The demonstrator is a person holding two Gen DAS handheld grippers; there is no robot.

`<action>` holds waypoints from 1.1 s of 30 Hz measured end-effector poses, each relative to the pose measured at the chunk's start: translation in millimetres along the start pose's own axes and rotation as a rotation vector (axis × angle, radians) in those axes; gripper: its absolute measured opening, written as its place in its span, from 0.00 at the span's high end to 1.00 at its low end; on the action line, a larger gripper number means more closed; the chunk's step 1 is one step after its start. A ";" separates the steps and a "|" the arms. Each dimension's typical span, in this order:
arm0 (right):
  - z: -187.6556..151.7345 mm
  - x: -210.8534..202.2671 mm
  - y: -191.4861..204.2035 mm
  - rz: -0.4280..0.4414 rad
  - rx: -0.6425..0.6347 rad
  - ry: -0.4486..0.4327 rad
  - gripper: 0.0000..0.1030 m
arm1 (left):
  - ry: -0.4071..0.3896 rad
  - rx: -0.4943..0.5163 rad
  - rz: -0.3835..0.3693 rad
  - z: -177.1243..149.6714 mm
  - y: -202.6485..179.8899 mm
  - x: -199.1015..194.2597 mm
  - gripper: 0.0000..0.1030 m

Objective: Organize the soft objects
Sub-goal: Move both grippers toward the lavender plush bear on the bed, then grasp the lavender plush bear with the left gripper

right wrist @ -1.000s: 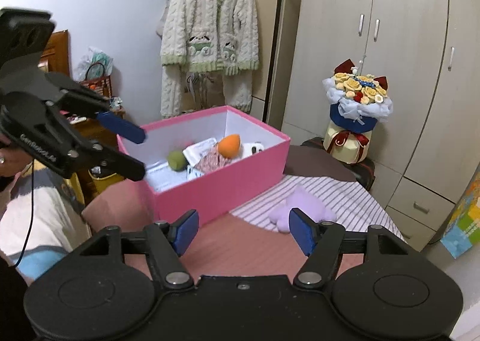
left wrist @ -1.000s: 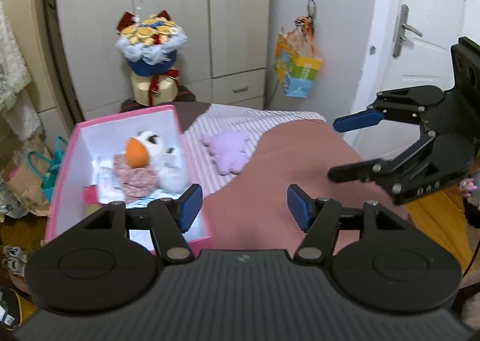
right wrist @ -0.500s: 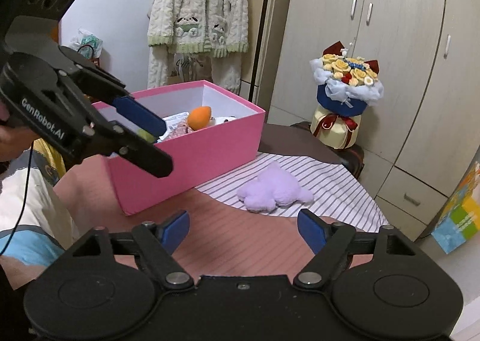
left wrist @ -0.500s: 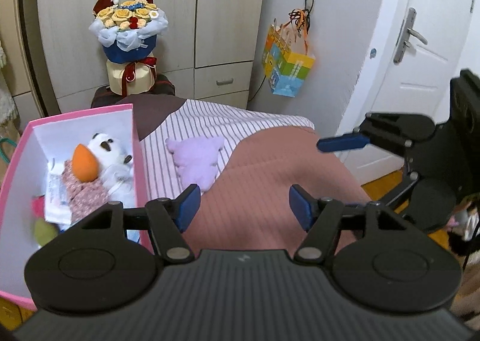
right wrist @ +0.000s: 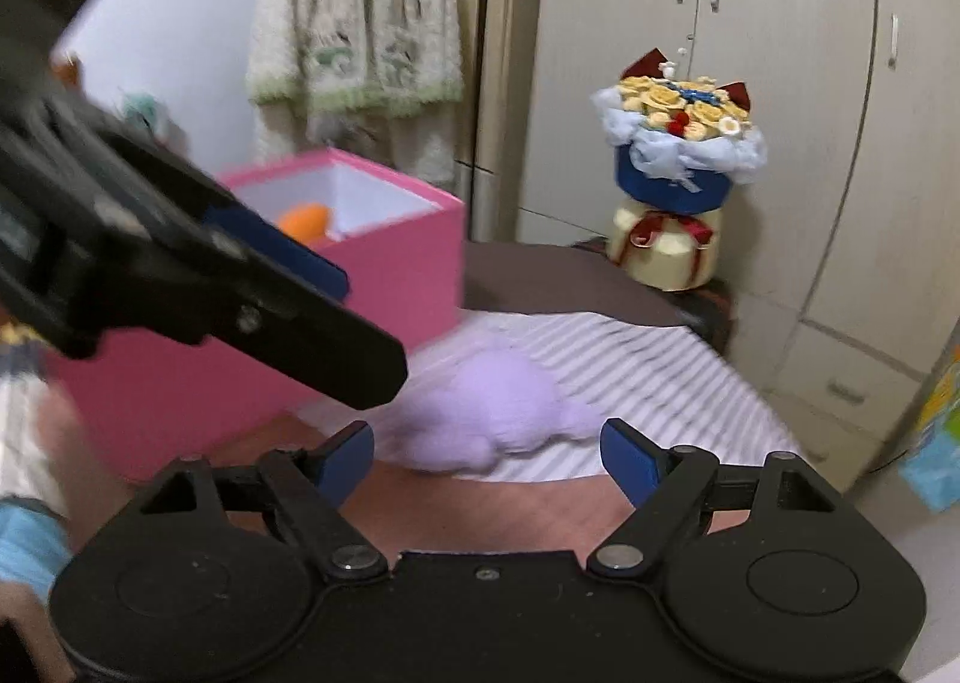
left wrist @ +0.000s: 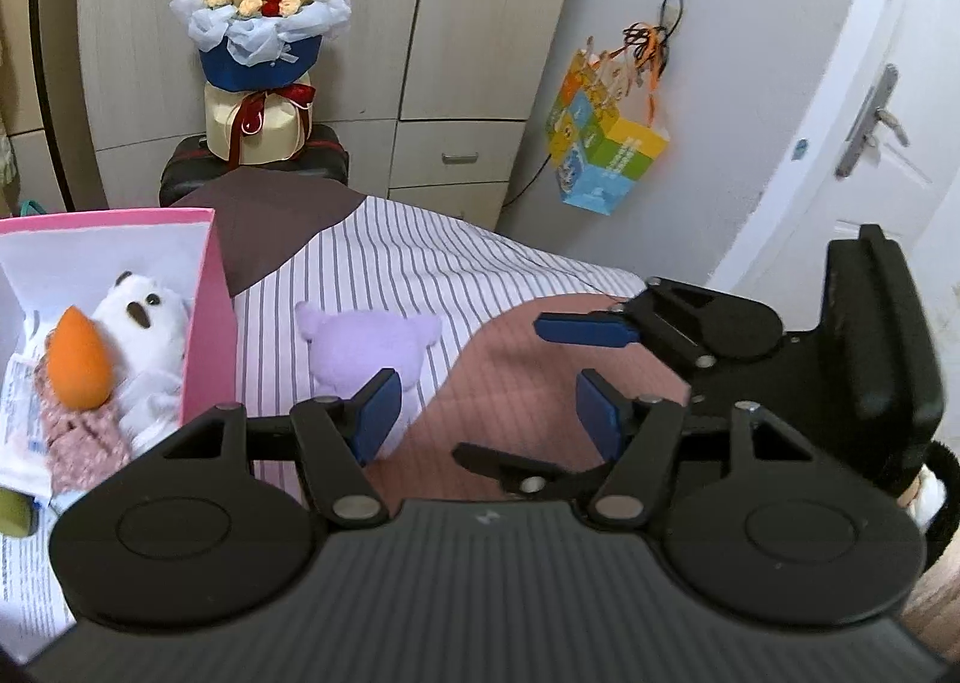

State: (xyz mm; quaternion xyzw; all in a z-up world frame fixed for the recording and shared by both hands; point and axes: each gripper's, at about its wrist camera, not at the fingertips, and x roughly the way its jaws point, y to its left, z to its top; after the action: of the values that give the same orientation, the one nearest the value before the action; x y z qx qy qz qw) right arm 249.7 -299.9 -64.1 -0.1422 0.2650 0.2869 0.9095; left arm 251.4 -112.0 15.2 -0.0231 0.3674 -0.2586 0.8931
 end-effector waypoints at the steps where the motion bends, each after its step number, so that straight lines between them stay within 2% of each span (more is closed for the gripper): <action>1: 0.0 6.8 -0.7 -0.007 -0.018 0.006 0.17 | -0.002 -0.012 0.014 1.2 1.7 6.5 0.39; 5: -0.2 27.6 -10.0 0.038 0.007 -0.010 0.17 | 0.001 -0.088 0.045 3.9 12.0 29.7 0.41; 10: -2.3 48.7 -18.0 0.067 0.014 -0.035 0.15 | -0.001 -0.150 0.156 10.1 24.8 64.6 0.42; 14: -5.7 61.3 -16.8 0.034 -0.002 -0.014 0.15 | 0.006 -0.215 0.209 12.3 39.1 80.9 0.44; 19: -9.4 72.2 -18.0 0.098 0.030 0.005 0.15 | 0.017 -0.263 0.262 3.1 46.4 94.3 0.48; 25: -9.4 79.1 -10.3 0.115 -0.022 0.029 0.15 | 0.031 -0.271 0.292 -3.7 50.1 105.7 0.48; 29: -10.0 79.6 -7.3 0.122 -0.040 0.035 0.15 | 0.045 -0.310 0.260 -6.0 54.9 109.8 0.48; 31: -11.9 82.2 -8.8 0.117 -0.026 0.042 0.14 | 0.047 -0.321 0.251 -8.1 54.8 110.4 0.49; 33: -12.2 89.0 -14.2 0.123 0.004 0.053 0.11 | 0.037 -0.332 0.238 -10.7 55.1 109.2 0.55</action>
State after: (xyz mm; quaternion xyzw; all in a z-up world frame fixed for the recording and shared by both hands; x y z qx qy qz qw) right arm 315.1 -276.5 -122.7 -0.1316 0.2980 0.3377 0.8831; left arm 333.8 -115.0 -75.7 -0.1215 0.4215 -0.0877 0.8944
